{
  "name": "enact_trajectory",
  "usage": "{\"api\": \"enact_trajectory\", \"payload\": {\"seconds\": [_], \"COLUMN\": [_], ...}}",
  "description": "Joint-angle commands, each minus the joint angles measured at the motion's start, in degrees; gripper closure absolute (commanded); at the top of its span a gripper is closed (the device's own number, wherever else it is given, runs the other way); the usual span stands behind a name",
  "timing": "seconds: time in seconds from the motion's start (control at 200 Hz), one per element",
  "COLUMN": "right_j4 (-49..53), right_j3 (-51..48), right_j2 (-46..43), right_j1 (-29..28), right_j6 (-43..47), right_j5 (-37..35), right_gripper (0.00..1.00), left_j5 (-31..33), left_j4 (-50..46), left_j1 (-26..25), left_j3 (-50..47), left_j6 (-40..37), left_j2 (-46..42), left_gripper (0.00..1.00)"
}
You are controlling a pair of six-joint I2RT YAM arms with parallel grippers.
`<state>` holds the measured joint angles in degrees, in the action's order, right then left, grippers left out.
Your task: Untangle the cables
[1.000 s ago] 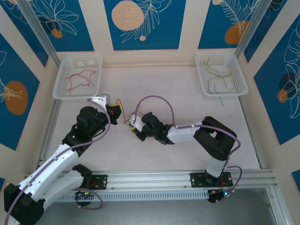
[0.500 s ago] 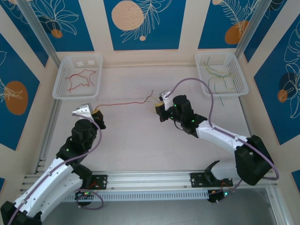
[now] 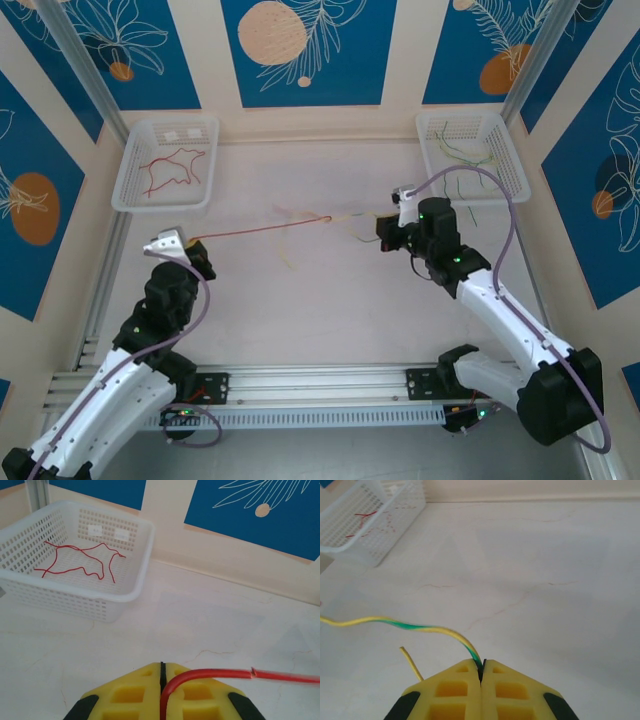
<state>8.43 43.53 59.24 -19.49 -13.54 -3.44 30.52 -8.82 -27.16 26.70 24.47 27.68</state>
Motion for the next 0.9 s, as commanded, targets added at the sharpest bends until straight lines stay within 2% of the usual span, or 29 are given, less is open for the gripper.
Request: {"api": "enact_trajectory", "payload": {"seconds": [0.0, 0.3, 0.54, 0.64, 0.735, 0.8, 0.895], "right_j4": [6.66, 12.79, 16.21, 16.15, 17.40, 17.32, 15.84], "right_j3": [-0.23, 0.99, 2.43, 2.73, 3.74, 4.29, 4.02], "right_j2": [-3.02, -8.56, -12.63, -13.64, -14.06, -14.52, -15.68], "right_j1": [5.21, 13.75, 23.10, 25.01, 25.18, 25.20, 25.11], "right_j6": [-2.80, -4.72, -5.55, -4.55, -3.91, -2.75, -4.07], "right_j5": [-5.83, -6.24, -4.86, -1.67, -1.67, 1.29, 6.34], "right_gripper": [1.00, 1.00, 1.00, 1.00, 1.00, 1.00, 1.00], "left_j5": [6.78, 7.52, 4.69, 3.67, 3.52, 0.92, -7.73], "left_j4": [-1.36, -2.24, -2.64, -2.74, -3.00, -2.01, 1.95], "left_j1": [2.79, 5.99, 9.81, 10.77, 11.30, 11.68, 11.78], "left_j3": [-0.11, 0.25, 0.20, 0.19, 0.37, 0.58, 0.81], "left_j6": [-1.07, -1.36, -0.21, 0.73, 0.72, -0.17, -1.81], "left_j2": [-1.72, -1.49, -1.06, -0.48, -0.05, 0.11, 0.18], "left_gripper": [1.00, 1.00, 1.00, 1.00, 1.00, 1.00, 1.00]}}
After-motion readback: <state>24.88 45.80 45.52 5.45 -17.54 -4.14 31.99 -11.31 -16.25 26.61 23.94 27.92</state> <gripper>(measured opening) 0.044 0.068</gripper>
